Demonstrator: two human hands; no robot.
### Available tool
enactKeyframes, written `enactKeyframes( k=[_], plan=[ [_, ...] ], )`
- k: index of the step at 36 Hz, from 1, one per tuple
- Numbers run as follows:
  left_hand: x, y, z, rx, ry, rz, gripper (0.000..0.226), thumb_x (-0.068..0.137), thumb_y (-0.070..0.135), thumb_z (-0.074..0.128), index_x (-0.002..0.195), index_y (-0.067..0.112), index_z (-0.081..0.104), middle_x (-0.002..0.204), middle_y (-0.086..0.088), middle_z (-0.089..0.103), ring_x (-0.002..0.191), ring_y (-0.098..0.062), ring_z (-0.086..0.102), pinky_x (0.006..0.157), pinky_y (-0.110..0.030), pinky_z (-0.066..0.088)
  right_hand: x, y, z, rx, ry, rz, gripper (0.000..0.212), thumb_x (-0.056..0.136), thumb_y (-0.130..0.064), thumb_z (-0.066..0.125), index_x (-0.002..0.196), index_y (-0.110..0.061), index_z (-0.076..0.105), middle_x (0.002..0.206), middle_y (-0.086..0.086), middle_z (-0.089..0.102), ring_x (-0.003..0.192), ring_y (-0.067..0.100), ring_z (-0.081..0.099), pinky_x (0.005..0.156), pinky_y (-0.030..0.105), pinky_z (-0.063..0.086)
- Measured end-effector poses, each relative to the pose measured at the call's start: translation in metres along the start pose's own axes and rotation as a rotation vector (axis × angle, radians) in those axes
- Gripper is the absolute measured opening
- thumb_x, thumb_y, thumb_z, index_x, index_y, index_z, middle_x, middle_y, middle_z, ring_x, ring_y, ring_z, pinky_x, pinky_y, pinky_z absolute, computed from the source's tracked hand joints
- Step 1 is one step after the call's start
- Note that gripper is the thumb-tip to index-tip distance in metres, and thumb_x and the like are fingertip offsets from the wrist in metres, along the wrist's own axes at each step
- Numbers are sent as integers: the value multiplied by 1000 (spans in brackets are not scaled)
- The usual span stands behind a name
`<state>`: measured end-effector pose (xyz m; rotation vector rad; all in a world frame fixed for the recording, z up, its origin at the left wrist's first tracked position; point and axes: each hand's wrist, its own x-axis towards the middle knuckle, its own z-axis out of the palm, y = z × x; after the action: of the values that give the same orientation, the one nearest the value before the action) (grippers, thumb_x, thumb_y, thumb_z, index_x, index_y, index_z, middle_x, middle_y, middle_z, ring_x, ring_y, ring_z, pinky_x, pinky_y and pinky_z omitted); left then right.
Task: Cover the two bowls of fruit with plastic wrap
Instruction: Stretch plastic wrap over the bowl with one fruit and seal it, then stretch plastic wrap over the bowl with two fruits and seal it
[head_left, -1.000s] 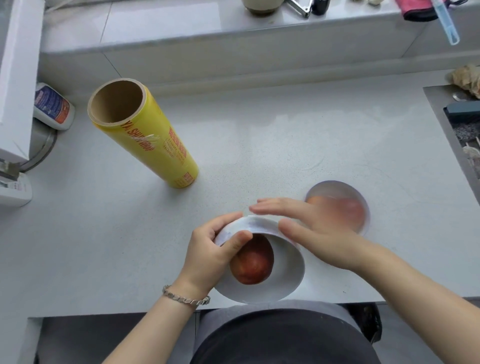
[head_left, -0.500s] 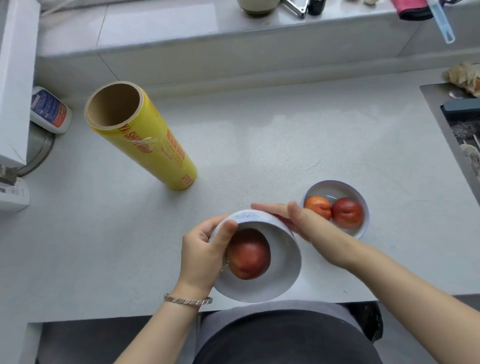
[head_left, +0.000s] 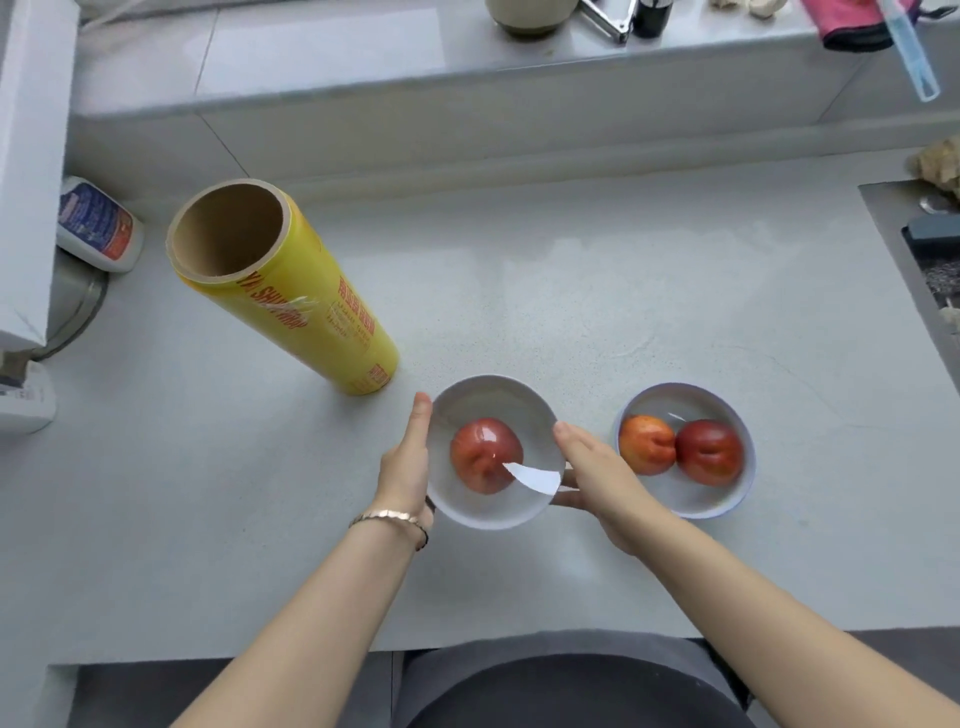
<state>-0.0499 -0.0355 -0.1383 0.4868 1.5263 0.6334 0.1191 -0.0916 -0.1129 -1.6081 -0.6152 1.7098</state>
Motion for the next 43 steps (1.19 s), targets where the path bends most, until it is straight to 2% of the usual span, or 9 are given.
enactKeyframes(
  k=[6, 13, 22, 25, 28, 31, 35, 38, 43],
  plan=[
    [42, 15, 4, -4, -67, -71, 63, 73, 65, 53, 111, 16, 67, 109, -10, 70, 100, -26, 67, 97, -46, 48, 39, -8, 5, -5, 72, 19, 30, 101, -30, 29, 93, -25, 57, 89, 0, 62, 81, 19, 61, 71, 25, 54],
    [58, 27, 14, 172, -66, -88, 48, 93, 57, 34, 100, 22, 67, 107, -5, 70, 101, -21, 64, 97, -37, 47, 68, -7, 8, 4, 149, 82, 31, 101, -31, 26, 109, -19, 53, 108, 9, 61, 97, 26, 61, 65, 25, 53],
    [47, 16, 12, 256, -102, 65, 47, 90, 57, 37, 111, 25, 63, 115, 3, 66, 109, -14, 59, 101, -33, 44, 70, 1, 11, 23, 232, 60, 31, 100, -28, 30, 106, -14, 57, 105, 11, 62, 92, 24, 62, 59, 23, 54],
    [34, 17, 5, 326, 98, 203, 44, 92, 38, 53, 130, 16, 46, 132, 2, 48, 126, -18, 41, 103, -26, 34, 65, 3, 9, -32, 222, 47, 29, 99, -26, 36, 106, -8, 57, 103, 11, 60, 91, 23, 61, 77, 31, 56],
    [18, 30, -11, 304, 407, 329, 90, 80, 24, 72, 146, 2, 14, 151, -16, 18, 141, -23, 16, 114, -34, 18, 56, 0, 4, -255, 235, 33, 40, 94, -26, 46, 131, -12, 44, 124, 9, 55, 105, 25, 60, 94, 36, 48],
    [18, 51, -33, 248, 503, 460, 109, 74, 25, 78, 147, 10, -1, 154, -9, 4, 143, -19, 8, 116, -35, 16, 44, -11, 1, -490, 266, -94, 48, 91, -21, 49, 137, -12, 38, 132, 8, 46, 112, 18, 52, 95, 31, 42],
    [27, 93, -52, 231, 404, 668, 115, 62, 18, 86, 146, 17, 8, 151, -1, 23, 136, -15, 29, 109, -31, 28, 27, -26, 0, -649, 242, -247, 37, 91, -19, 49, 128, -17, 48, 127, 2, 46, 106, 7, 46, 100, 28, 39],
    [27, 112, -48, 250, 381, 680, 105, 57, 15, 88, 138, 12, 22, 137, -4, 43, 120, -16, 46, 98, -26, 36, 15, -36, 1, -695, 216, -285, 31, 91, -17, 49, 121, -19, 54, 121, -1, 50, 104, 7, 46, 98, 25, 40],
    [17, 117, -36, 240, 438, 712, 93, 53, 18, 90, 127, 12, 33, 124, -3, 51, 104, -15, 52, 88, -25, 40, -7, -48, 7, -688, 154, -308, 23, 90, -14, 49, 109, -23, 60, 106, -10, 53, 106, 8, 52, 85, 16, 38]
  ],
)
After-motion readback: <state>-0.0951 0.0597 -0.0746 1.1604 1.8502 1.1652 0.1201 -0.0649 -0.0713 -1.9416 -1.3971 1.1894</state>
